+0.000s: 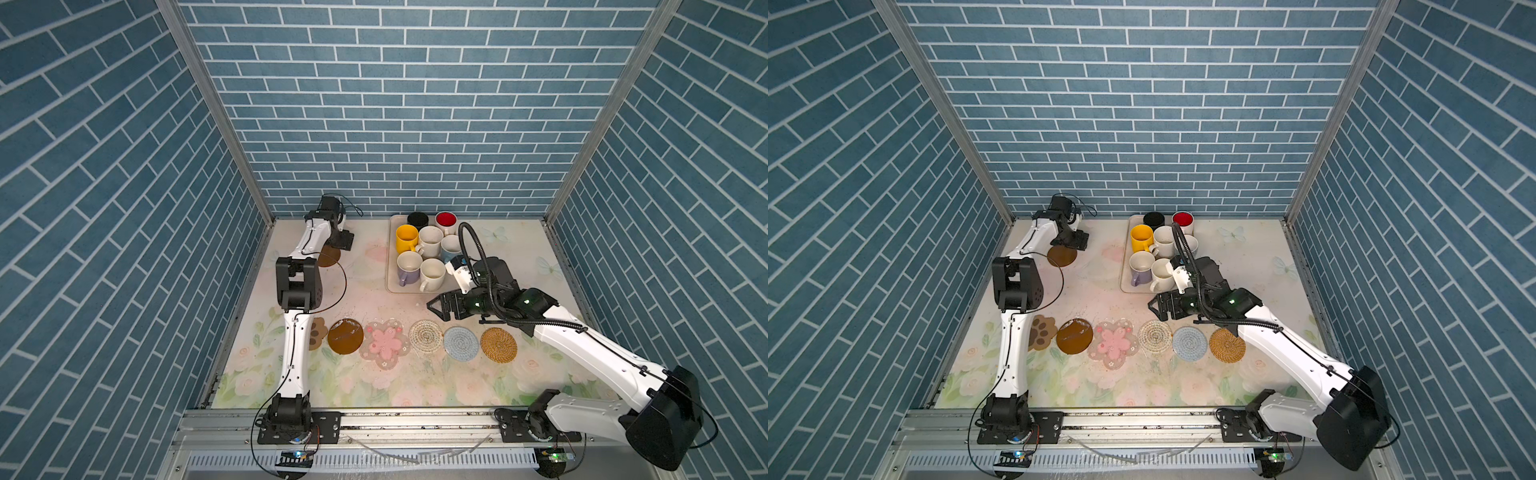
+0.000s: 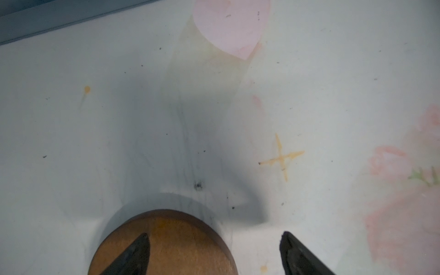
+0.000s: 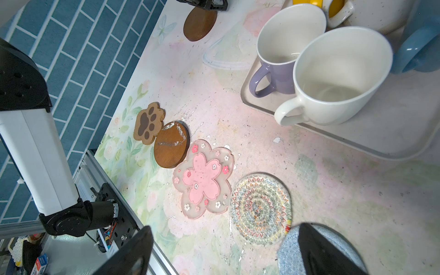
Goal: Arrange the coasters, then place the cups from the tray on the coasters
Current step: 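Press left gripper on the plain brown coaster and drag it toward the robot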
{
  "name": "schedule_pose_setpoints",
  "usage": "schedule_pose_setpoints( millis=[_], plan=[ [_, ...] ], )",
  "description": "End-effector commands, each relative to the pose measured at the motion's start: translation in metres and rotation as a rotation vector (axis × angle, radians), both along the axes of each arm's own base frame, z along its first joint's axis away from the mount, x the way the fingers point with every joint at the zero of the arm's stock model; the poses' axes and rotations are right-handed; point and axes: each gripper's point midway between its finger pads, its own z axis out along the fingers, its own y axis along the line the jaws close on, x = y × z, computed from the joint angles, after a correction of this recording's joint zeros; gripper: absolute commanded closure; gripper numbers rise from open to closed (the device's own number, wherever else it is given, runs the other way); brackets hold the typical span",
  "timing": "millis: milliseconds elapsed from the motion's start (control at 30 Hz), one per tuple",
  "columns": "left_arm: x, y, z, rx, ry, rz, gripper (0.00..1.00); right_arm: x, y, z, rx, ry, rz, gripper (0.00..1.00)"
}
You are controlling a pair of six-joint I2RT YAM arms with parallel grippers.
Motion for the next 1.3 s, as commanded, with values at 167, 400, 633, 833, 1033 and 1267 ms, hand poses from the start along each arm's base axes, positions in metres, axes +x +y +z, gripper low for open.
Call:
schedule_pose_setpoints(
  millis=[167,400,633,833,1033,1267],
  plan=[
    [-0.005,0.007,-0.035,-0.014,0.063,0.009,0.16,-0.005,0.000,-0.005,-0.027,0.026,-0.017,0.06],
    [-0.005,0.019,-0.036,-0.021,0.064,0.036,0.19,-0.004,0.006,-0.006,-0.038,0.028,-0.005,0.06],
    [-0.005,0.030,-0.032,-0.028,0.056,0.068,0.21,-0.006,0.008,-0.007,-0.049,0.028,0.003,0.06],
    [-0.007,0.040,-0.034,-0.012,0.063,0.120,0.21,-0.008,0.007,-0.005,-0.049,0.021,-0.001,0.06],
    [-0.015,0.042,-0.034,-0.009,0.071,0.130,0.20,-0.009,0.009,-0.007,-0.044,0.019,-0.002,0.07],
    [-0.030,0.044,-0.029,0.003,0.063,0.131,0.24,-0.011,0.013,-0.009,-0.035,0.013,0.008,0.07]
  ],
)
